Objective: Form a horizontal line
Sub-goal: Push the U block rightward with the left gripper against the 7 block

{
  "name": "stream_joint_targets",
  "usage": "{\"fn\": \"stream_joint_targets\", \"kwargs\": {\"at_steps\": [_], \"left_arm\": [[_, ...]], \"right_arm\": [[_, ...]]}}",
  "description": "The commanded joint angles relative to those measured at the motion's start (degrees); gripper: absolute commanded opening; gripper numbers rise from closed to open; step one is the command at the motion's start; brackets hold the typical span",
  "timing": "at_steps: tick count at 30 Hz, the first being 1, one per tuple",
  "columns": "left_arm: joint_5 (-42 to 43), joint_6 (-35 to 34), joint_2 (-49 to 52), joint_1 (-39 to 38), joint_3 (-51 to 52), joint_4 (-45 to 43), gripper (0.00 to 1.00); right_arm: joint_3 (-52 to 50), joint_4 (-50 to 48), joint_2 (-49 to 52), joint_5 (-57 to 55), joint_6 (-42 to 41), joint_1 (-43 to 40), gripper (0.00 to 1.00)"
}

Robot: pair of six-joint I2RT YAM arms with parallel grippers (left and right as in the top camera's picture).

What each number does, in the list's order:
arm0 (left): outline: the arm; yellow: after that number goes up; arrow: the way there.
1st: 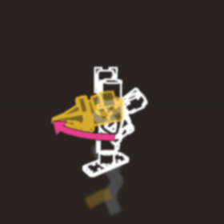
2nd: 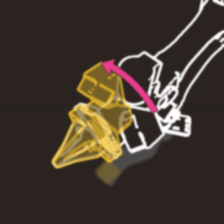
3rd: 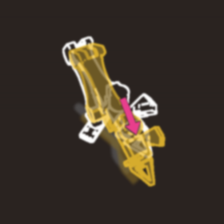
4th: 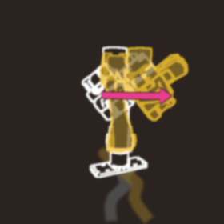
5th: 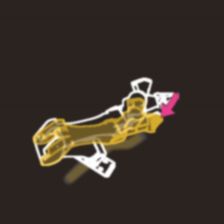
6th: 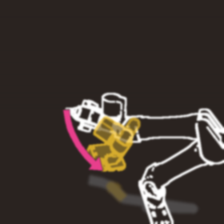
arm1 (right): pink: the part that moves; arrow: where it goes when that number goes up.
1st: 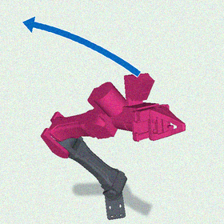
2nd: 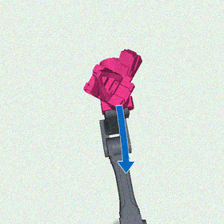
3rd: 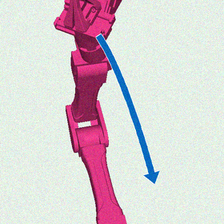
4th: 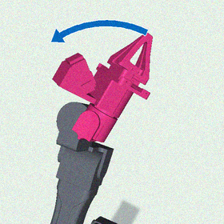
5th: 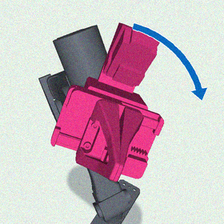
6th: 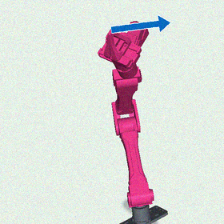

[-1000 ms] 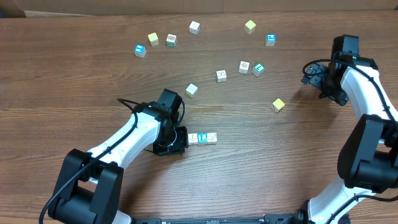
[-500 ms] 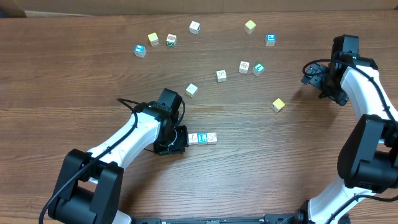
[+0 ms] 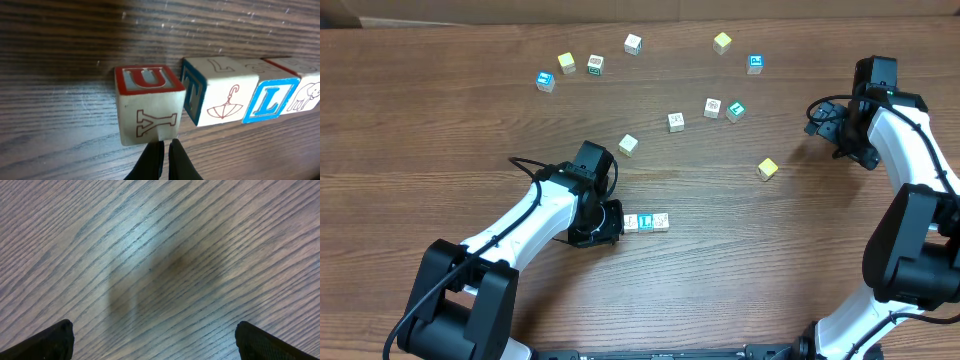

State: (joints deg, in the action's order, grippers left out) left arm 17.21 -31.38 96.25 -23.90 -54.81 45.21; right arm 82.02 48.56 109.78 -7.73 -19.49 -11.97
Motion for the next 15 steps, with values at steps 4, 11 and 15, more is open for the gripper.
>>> {"fn": "stream_joint_targets", "kwargs": {"at_steps": [4,11,15], "left_arm": [[1.2,0.8,0.1,-0.1,-1.3,4.3,0.04],[-6.4,1.6,0.1,-0.1,-1.3,8.8,0.04],[-9.2,1.6,0.1,0.0,-1.3,8.4,0.04]], "right_arm": [[1.2,-0.3,-1.2,-0.2,0.1,0.0,1.00],[1.2,-0.3,-1.2,-0.2,0.1,0.0,1.00],[1.2,-0.3,-1.2,-0.2,0.1,0.0,1.00]]}}
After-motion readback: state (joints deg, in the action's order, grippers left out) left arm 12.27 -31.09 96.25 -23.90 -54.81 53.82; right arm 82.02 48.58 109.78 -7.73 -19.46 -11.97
